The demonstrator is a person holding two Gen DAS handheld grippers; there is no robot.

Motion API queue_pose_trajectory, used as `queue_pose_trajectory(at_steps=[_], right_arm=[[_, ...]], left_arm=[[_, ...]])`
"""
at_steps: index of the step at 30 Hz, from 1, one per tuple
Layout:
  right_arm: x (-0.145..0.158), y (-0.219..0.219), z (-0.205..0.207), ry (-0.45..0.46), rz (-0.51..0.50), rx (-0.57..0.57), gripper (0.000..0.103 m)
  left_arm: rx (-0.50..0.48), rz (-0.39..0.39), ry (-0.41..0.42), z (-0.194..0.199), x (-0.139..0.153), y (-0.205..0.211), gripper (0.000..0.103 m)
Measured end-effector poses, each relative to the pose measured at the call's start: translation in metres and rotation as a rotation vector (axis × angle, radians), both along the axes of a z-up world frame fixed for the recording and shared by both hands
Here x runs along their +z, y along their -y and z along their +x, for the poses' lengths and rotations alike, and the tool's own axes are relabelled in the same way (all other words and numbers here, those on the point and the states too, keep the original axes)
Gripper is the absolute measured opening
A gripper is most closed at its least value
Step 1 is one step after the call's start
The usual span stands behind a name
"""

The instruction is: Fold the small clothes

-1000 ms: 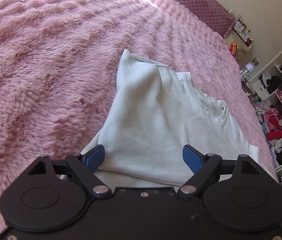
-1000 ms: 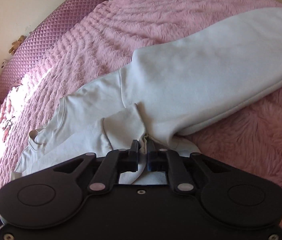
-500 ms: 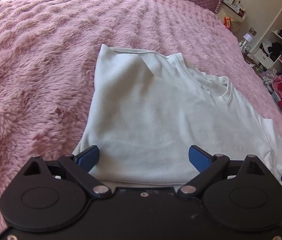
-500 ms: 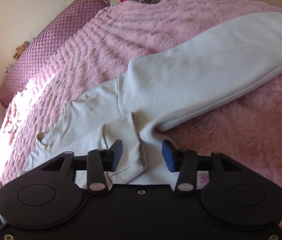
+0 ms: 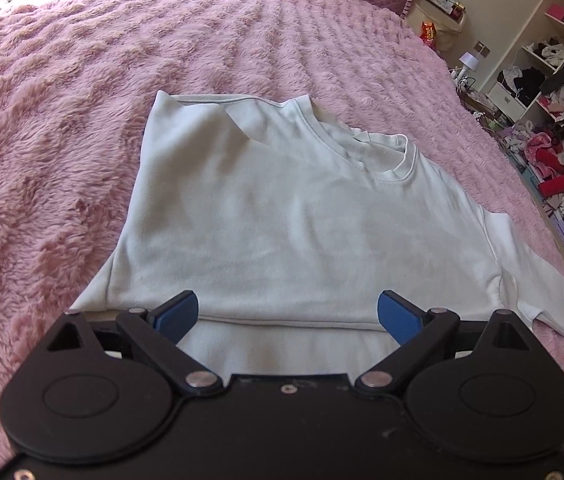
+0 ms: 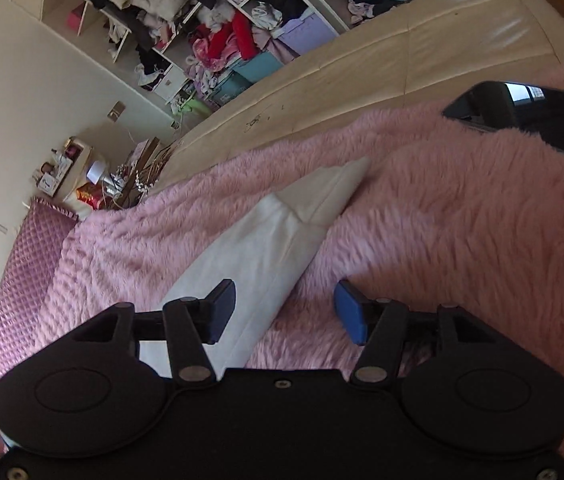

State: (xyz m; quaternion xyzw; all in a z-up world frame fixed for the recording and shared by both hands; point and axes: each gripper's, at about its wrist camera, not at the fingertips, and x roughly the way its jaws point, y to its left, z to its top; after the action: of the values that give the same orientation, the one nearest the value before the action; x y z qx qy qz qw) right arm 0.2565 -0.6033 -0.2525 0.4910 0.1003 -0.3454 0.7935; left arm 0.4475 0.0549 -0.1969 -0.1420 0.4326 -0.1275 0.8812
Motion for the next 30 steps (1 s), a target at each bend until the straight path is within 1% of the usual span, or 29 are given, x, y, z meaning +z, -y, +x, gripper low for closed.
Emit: queue_pose_trajectory(at_steps=[3,6,7,8,9,10,11,14,17,19,20,22,24,26,28,29,30], right_arm=[[-0.003,0.009,0.011,0.019,-0.020,-0.047,0.057],[-0.003,0.013,0.024,0.004,-0.037,-0.064,0.056],[-0.002,0.014,0.028,-0.006,-0.043,-0.065,0.045],[0.002,0.016,0.028,-0.027,-0.056,-0.054,0.038],[0.007,0.019,0.028,-0.042,-0.073,-0.035,0.021],[0.010,0.018,0.029,-0.051,-0.088,-0.020,0.017],[0.020,0.017,0.028,-0.065,-0.118,-0.013,0.017],[0.052,0.005,0.032,-0.040,-0.201,0.049,0.015],[0.095,-0.023,0.047,0.018,-0.284,0.151,0.013],[0.128,-0.059,0.062,0.081,-0.346,0.251,0.012],[0.144,-0.083,0.067,0.120,-0.373,0.313,0.012],[0.167,-0.128,0.077,0.184,-0.405,0.426,0.012],[0.186,-0.194,0.086,0.256,-0.434,0.581,0.012],[0.191,-0.253,0.090,0.313,-0.430,0.723,0.012],[0.183,-0.307,0.094,0.350,-0.384,0.870,0.012],[0.174,-0.334,0.106,0.353,-0.355,0.932,0.013],[0.162,-0.367,0.121,0.331,-0.316,1.023,0.016]], left_arm=[[0.005,0.006,-0.011,0.001,-0.001,0.002,0.098],[0.000,0.032,-0.016,0.001,-0.002,0.006,0.098],[-0.003,0.035,-0.020,0.001,-0.003,0.005,0.098],[-0.007,0.035,-0.023,0.001,-0.004,0.004,0.098],[-0.009,0.036,-0.023,0.001,-0.004,0.004,0.098],[-0.010,0.039,-0.021,0.001,-0.004,0.004,0.098],[-0.012,0.041,-0.018,0.001,-0.004,0.003,0.098],[-0.011,0.031,-0.012,0.000,-0.002,-0.002,0.098],[-0.005,-0.005,-0.004,-0.003,0.002,-0.009,0.098],[0.002,-0.026,0.001,-0.006,0.004,-0.013,0.098],[0.007,-0.036,0.002,-0.008,0.005,-0.016,0.098],[0.014,-0.062,0.008,-0.012,0.006,-0.023,0.098],[0.027,-0.084,0.009,-0.017,0.006,-0.030,0.098],[0.046,-0.106,0.010,-0.023,0.005,-0.039,0.098],[0.070,-0.123,0.002,-0.028,0.003,-0.047,0.098],[0.085,-0.133,-0.006,-0.031,0.001,-0.051,0.098],[0.102,-0.141,-0.013,-0.034,0.000,-0.056,0.098]])
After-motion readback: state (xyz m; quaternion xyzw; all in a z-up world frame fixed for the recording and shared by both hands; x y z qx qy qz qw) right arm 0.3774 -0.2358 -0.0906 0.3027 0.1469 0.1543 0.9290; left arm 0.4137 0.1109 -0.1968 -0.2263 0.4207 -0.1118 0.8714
